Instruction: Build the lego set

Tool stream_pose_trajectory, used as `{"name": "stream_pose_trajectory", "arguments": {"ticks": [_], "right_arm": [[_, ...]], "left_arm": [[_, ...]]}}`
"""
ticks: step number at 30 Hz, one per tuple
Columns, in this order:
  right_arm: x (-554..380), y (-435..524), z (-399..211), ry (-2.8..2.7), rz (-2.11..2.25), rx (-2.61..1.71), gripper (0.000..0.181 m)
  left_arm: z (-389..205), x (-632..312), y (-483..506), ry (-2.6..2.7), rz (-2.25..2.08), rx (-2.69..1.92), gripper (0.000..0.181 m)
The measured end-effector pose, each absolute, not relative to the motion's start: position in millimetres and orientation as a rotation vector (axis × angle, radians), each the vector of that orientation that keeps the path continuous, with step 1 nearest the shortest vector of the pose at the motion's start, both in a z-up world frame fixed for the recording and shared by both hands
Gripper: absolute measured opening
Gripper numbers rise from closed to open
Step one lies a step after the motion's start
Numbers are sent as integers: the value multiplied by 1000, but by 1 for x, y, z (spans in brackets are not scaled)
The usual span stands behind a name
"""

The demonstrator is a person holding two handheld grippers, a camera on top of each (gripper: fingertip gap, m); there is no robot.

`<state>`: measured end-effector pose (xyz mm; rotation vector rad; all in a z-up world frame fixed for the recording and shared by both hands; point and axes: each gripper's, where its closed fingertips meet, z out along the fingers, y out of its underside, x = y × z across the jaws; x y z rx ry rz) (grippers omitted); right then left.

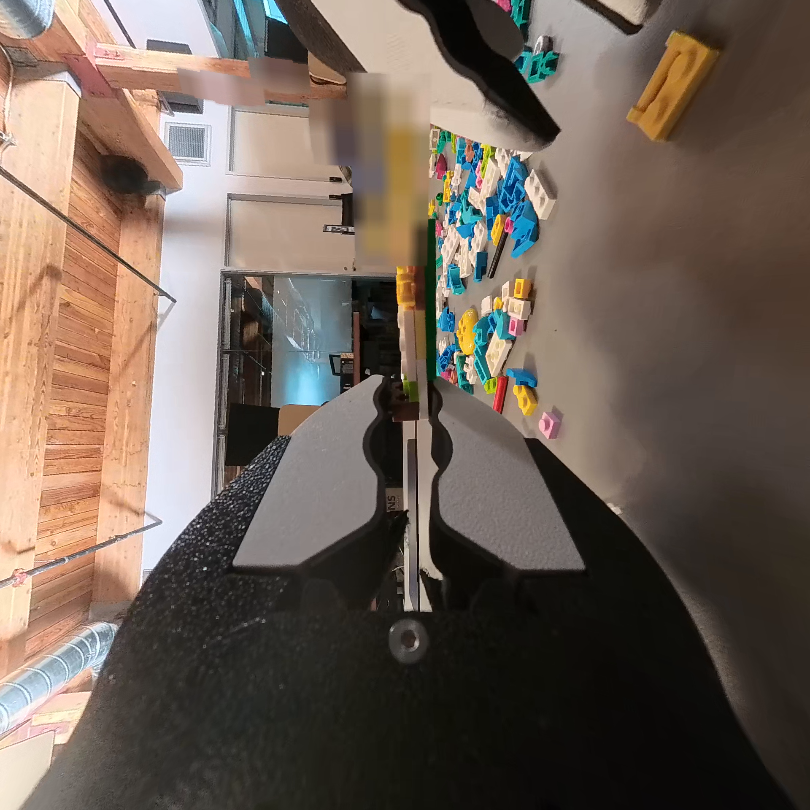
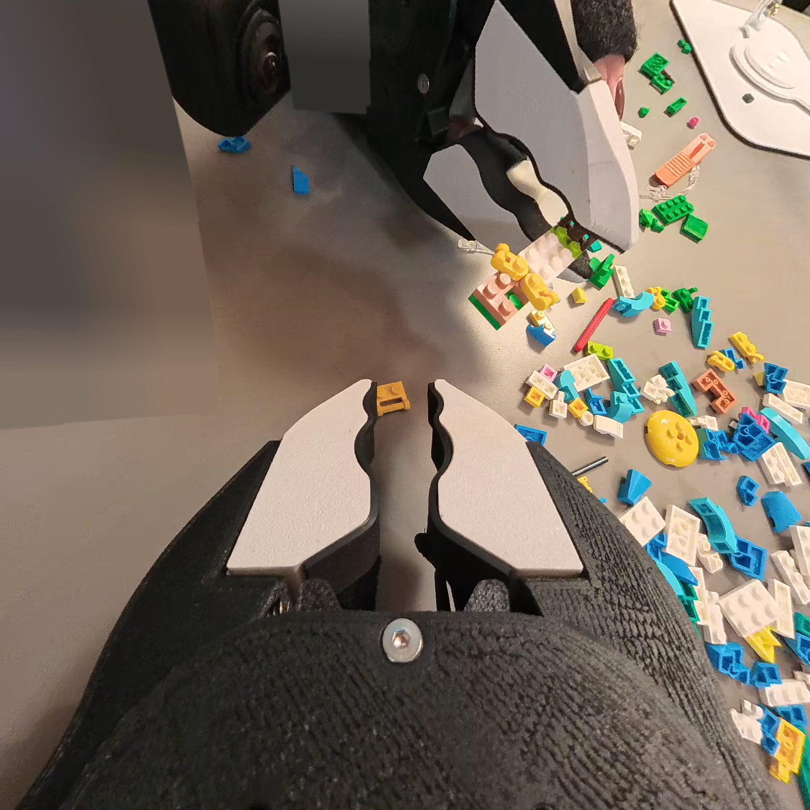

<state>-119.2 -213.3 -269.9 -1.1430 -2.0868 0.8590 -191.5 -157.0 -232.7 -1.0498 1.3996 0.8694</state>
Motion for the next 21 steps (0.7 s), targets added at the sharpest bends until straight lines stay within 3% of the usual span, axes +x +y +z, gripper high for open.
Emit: {"name": "stream_pose_trajectory", "arguments": {"ticks": [21], "right_arm": [[-118, -215, -275, -2116, 858, -1159, 20]], "left_arm": [[-233, -190, -159, 1407, 873, -1033, 16]]}}
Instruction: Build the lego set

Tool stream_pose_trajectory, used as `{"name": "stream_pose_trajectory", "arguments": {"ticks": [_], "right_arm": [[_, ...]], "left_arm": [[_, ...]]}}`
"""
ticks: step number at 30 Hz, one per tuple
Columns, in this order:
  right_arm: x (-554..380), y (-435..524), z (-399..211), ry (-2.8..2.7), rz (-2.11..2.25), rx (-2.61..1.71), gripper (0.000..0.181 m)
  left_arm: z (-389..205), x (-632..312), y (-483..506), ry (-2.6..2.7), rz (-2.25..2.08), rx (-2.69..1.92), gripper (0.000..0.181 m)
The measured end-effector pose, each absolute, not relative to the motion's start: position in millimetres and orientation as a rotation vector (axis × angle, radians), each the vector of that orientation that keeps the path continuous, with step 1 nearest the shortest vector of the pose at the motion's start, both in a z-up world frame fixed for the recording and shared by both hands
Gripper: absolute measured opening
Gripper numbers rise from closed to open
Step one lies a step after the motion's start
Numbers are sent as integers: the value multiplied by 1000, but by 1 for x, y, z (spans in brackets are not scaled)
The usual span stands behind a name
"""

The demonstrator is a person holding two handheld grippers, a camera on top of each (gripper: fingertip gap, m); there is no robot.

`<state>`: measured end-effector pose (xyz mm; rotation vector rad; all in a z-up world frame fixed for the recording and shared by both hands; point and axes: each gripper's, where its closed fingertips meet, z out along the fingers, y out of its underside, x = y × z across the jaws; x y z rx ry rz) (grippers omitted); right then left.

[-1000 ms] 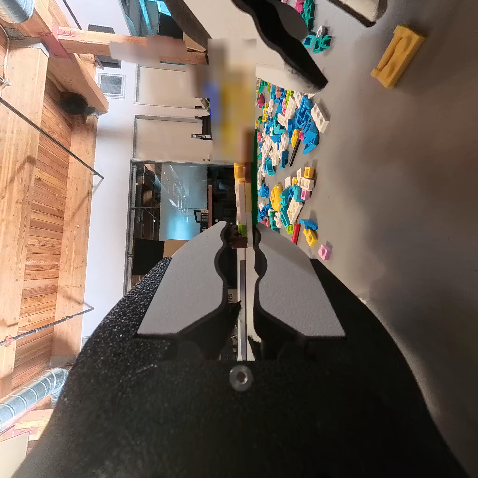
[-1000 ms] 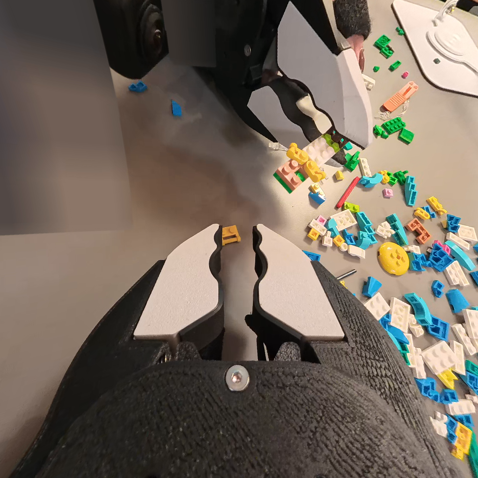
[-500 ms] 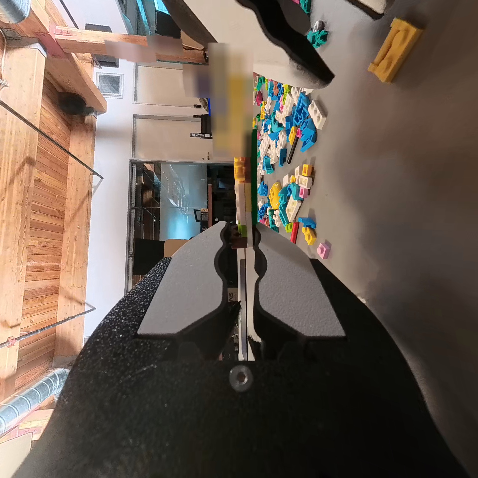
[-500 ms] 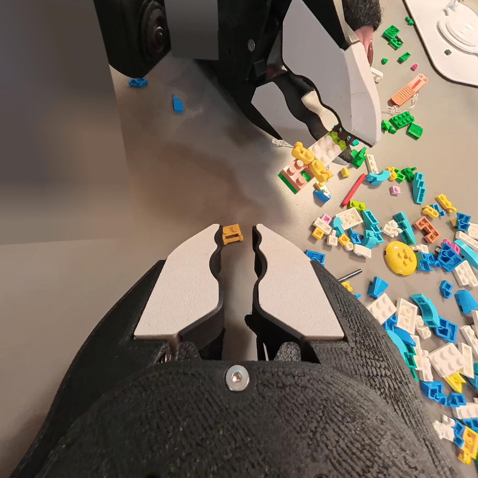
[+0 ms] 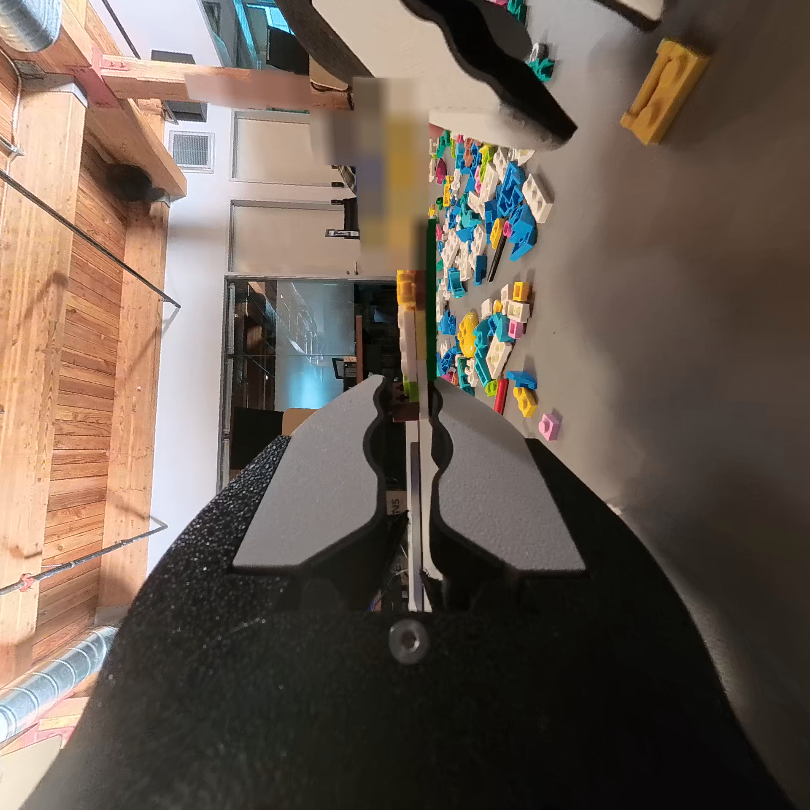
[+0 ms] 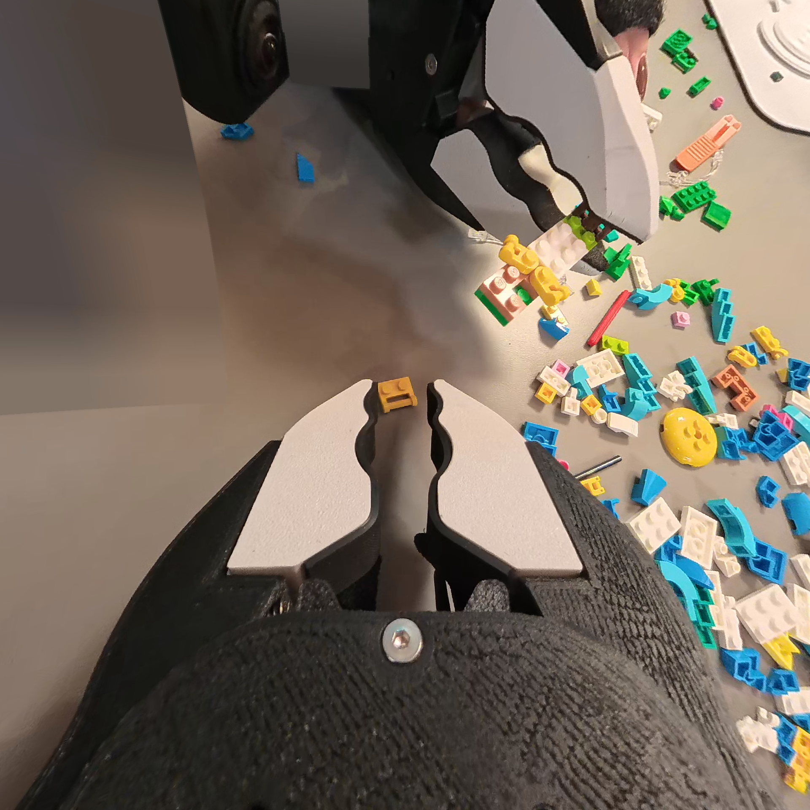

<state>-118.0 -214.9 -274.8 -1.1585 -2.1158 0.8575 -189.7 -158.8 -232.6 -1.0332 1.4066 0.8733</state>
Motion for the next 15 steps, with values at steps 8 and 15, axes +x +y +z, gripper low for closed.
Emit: {"name": "stream_pose_trajectory", "arguments": {"ticks": [8, 15], "right_arm": [[-99, -214, -273, -2150, 995, -1286, 20], [-97, -212, -278, -2163, 990, -1333, 15]], "left_arm": [[-240, -178, -167, 1493, 838, -956, 16], [-245, -166, -176, 1556, 781, -889, 16]]}}
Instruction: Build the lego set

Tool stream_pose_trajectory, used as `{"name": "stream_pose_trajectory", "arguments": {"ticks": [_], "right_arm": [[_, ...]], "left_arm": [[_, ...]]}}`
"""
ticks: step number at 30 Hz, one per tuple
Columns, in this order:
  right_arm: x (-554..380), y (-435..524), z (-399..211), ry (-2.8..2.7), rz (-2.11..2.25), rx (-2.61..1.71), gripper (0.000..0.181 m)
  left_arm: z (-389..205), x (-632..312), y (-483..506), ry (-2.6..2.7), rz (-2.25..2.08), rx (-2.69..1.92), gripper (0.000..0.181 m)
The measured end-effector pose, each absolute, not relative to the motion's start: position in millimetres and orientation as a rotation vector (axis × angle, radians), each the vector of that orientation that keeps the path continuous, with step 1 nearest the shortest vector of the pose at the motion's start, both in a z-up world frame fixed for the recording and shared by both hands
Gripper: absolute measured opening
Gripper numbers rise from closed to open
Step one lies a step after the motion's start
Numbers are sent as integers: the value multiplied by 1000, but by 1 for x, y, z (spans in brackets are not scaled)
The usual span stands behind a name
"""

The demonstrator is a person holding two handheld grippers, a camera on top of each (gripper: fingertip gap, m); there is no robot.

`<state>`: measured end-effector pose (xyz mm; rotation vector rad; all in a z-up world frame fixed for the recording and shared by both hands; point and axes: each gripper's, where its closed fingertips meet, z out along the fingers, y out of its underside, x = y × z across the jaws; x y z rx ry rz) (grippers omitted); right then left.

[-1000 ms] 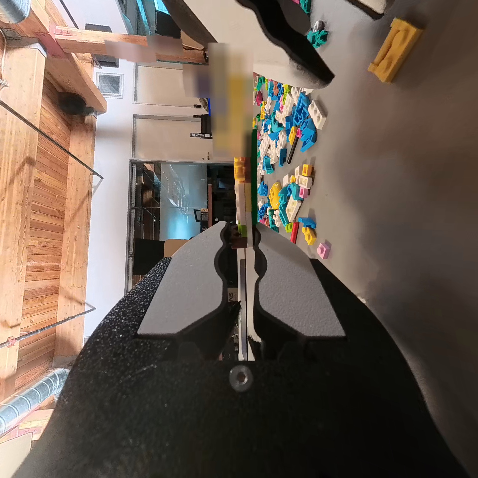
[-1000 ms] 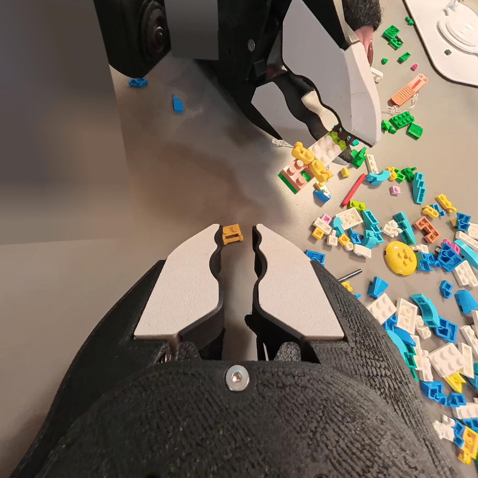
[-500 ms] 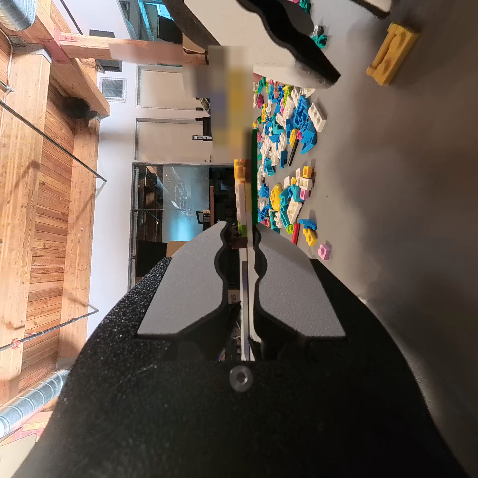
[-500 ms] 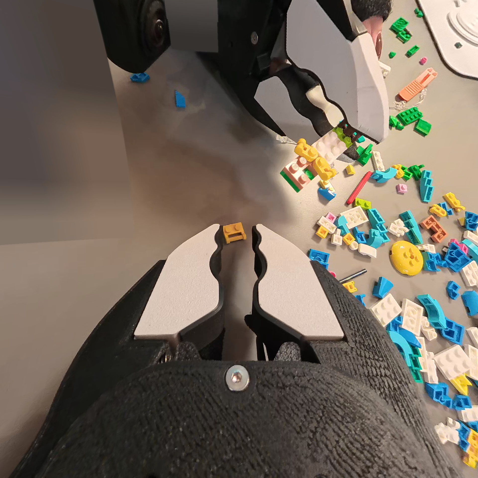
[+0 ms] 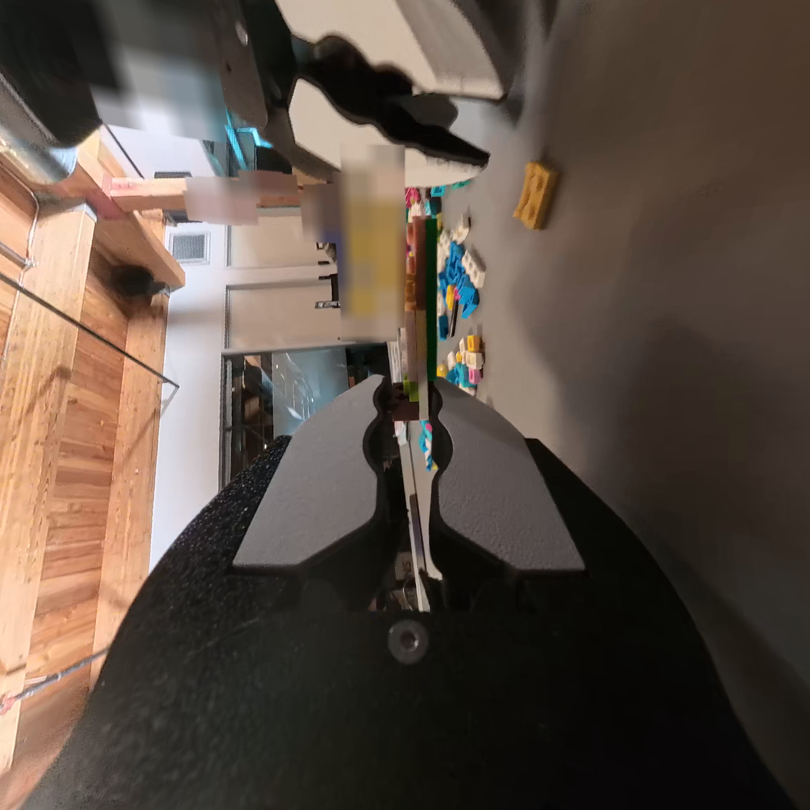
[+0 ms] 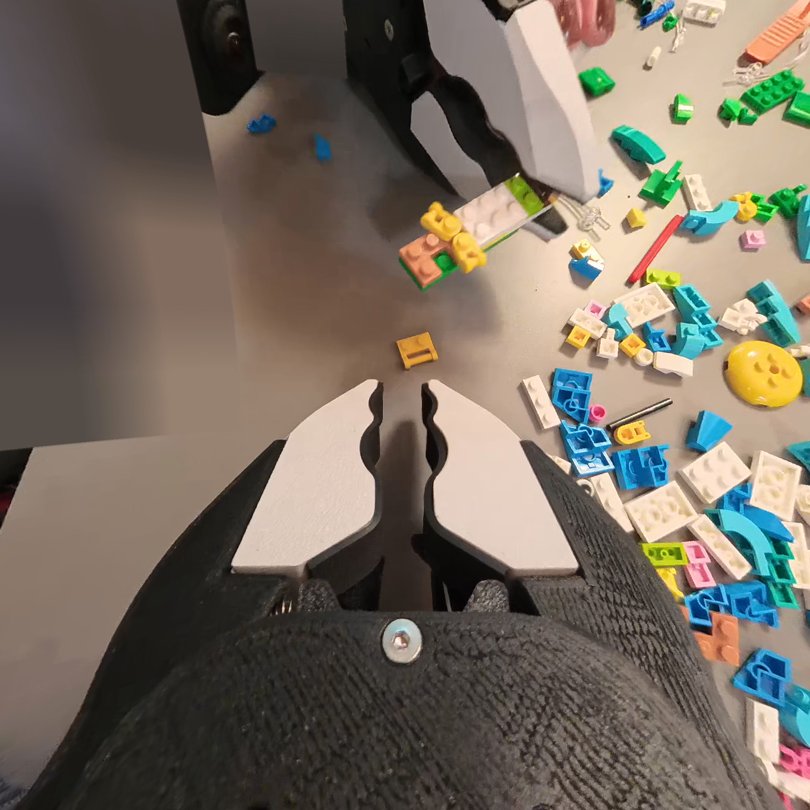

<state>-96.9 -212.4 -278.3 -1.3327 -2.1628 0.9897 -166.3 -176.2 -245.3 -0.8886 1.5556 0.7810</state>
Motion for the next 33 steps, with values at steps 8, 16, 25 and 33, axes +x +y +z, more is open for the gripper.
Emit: {"name": "stream_pose_trajectory", "arguments": {"ticks": [8, 16, 25, 33], "right_arm": [[-118, -223, -257, -2065, 987, -1139, 26], [-121, -227, -248, -2038, 909, -1009, 30], [-108, -223, -281, -2178, 974, -1253, 29], [-113, -233, -255, -2084, 1122, -1129, 29]], "left_arm": [[-249, -155, -186, 1605, 731, -825, 16], [-248, -156, -186, 1589, 700, -846, 16], [-247, -151, -195, 1609, 629, -810, 16], [-247, -142, -205, 1623, 547, -783, 16]]}}
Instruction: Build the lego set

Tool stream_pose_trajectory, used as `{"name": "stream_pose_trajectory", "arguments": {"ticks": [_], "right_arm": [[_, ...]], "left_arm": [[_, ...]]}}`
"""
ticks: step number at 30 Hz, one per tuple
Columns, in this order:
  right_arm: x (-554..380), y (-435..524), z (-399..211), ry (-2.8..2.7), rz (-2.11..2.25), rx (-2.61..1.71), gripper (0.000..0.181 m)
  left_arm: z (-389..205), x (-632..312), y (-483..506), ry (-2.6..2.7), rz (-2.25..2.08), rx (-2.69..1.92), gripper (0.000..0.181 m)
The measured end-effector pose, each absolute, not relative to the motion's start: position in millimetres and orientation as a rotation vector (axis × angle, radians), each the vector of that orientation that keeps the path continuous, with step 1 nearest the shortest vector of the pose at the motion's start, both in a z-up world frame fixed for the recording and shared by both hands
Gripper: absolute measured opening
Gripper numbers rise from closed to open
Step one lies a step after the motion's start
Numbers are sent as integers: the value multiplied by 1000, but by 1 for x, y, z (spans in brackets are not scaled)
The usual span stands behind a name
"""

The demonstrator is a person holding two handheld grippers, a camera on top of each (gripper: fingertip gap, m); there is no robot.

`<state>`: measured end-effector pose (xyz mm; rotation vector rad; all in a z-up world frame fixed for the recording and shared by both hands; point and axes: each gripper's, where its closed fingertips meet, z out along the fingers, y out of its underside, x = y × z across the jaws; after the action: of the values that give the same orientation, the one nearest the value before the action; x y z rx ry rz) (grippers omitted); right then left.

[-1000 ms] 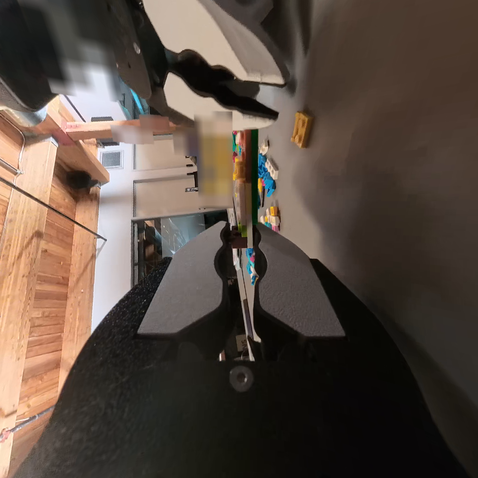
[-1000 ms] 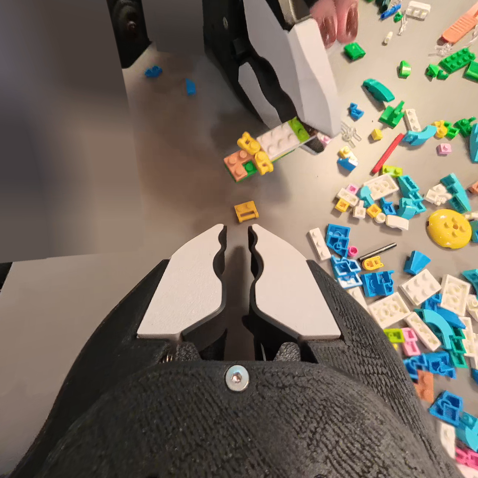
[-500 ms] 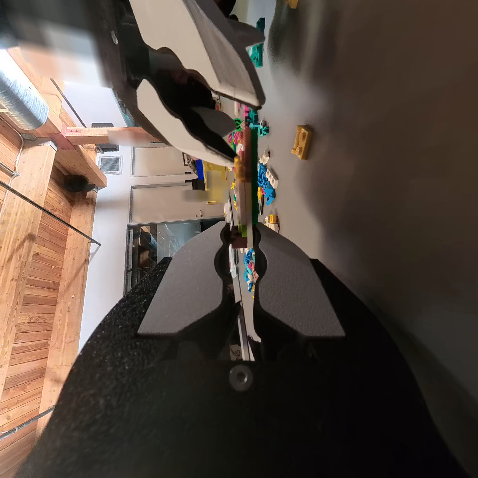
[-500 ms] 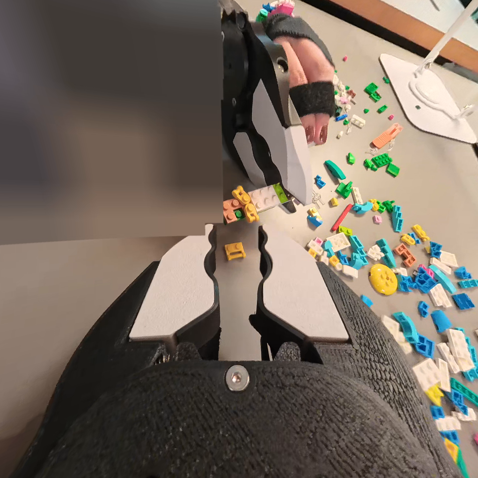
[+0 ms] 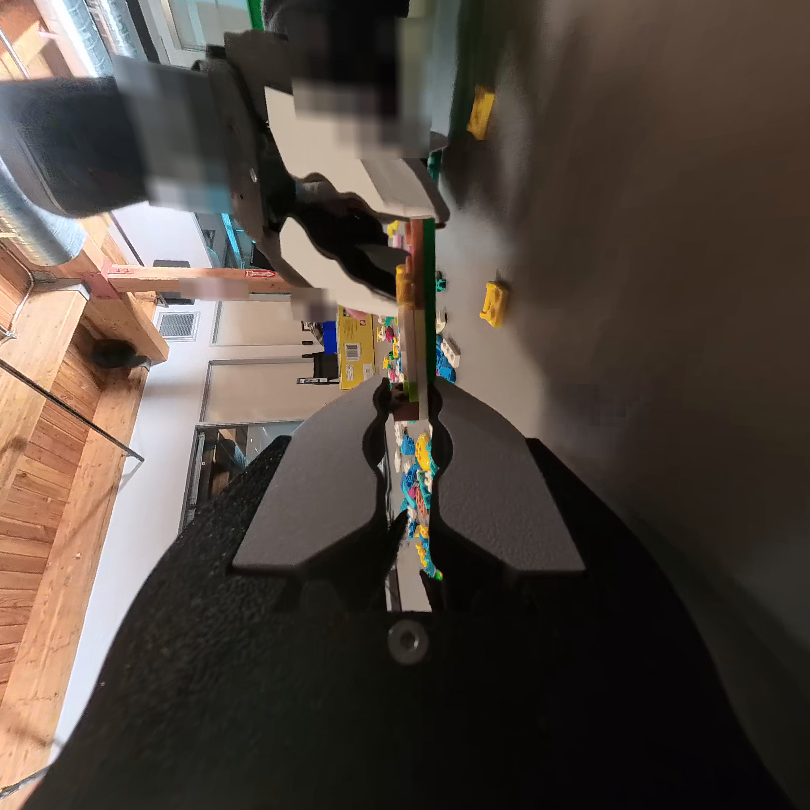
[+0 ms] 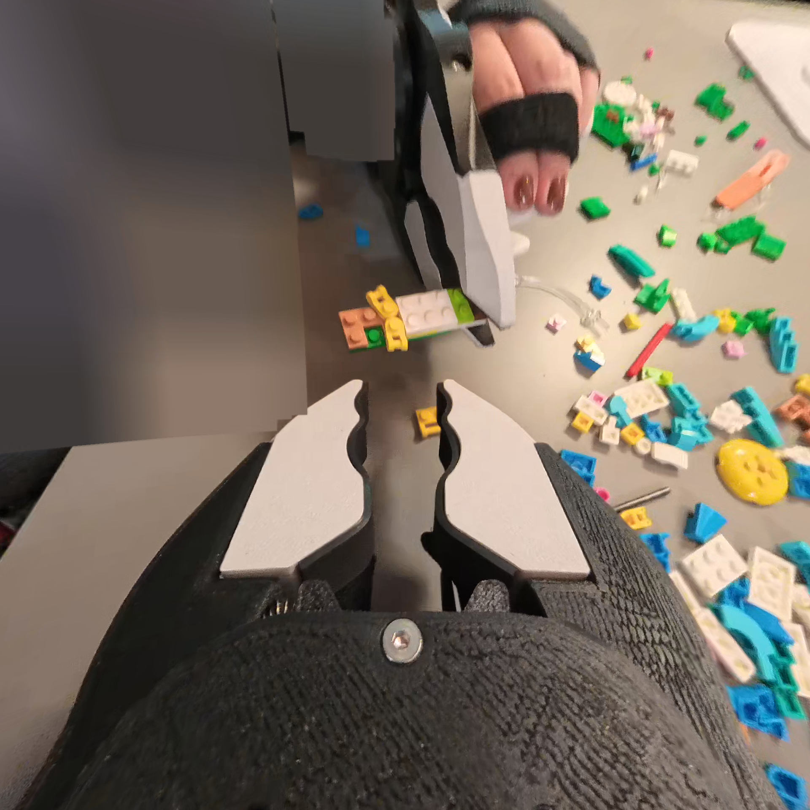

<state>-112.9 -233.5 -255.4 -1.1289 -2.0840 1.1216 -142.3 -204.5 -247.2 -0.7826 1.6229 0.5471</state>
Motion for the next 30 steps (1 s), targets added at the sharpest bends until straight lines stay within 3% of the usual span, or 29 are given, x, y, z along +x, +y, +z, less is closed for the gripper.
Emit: {"name": "stream_pose_trajectory", "arguments": {"ticks": [12, 30], "right_arm": [[-140, -230, -221, -1849, 554, -628, 30], [-143, -241, -212, -1772, 549, -531, 11]], "left_arm": [[-227, -154, -192, 1391, 329, -968, 16], [-225, -145, -202, 1398, 220, -938, 27]]}}
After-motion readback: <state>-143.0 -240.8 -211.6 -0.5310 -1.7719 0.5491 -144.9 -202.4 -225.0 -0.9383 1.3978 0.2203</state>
